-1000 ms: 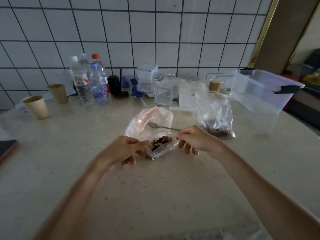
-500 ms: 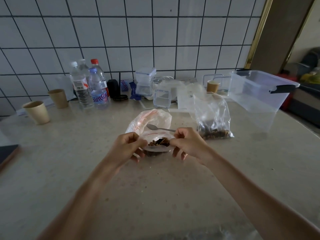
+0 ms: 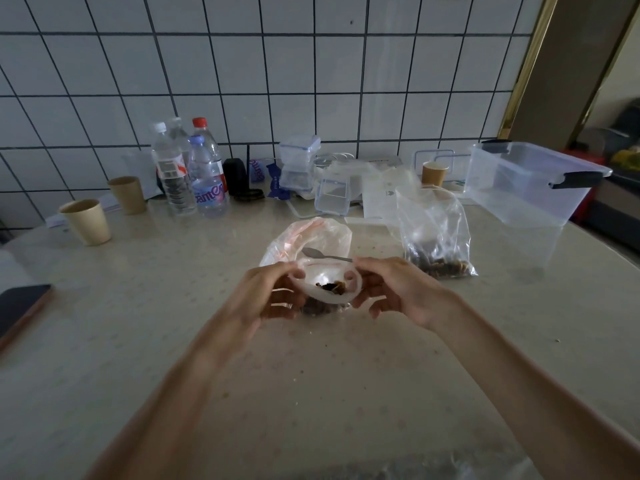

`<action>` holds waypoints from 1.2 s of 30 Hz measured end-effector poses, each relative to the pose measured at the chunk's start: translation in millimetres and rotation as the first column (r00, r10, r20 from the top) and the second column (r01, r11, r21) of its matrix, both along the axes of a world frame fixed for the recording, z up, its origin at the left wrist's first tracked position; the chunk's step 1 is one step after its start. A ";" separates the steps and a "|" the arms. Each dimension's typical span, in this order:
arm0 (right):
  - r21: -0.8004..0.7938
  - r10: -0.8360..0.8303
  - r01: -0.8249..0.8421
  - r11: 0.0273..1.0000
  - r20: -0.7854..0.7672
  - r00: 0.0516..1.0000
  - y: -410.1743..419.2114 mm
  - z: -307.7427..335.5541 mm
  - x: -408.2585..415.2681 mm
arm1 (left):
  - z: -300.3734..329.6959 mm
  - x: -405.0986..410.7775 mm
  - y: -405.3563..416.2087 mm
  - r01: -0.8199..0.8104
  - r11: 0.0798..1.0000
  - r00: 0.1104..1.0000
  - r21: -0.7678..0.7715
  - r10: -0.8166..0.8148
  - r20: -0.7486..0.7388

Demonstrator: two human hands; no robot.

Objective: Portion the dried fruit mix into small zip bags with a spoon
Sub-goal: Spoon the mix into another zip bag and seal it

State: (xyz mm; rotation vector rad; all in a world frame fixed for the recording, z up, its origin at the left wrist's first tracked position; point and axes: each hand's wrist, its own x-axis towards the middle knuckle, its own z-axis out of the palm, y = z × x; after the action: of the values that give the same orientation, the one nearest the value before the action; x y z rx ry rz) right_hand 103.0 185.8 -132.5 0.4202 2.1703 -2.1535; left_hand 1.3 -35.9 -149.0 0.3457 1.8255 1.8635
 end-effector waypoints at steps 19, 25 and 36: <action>0.739 0.040 0.485 0.468 -0.565 0.824 -17.4 10.5 5.2 | 27.7 -2.3 5.4 -0.271 0.927 0.763 -0.260 0.042 -0.645; 0.408 -0.074 0.138 0.902 -0.169 0.983 -17.3 10.3 -0.5 | 32.3 8.9 2.0 -0.161 0.828 0.888 -0.538 -0.117 -0.445; -0.040 -0.024 0.027 0.999 0.058 0.998 -21.6 -3.0 -6.8 | 17.7 1.5 -1.1 0.242 0.969 0.930 0.056 -0.248 0.271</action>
State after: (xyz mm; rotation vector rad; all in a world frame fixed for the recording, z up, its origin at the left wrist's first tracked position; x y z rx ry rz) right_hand 96.1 164.2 -135.5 0.5032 2.0990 -2.1665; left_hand 2.8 -37.0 -131.2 0.2897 1.5029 1.6662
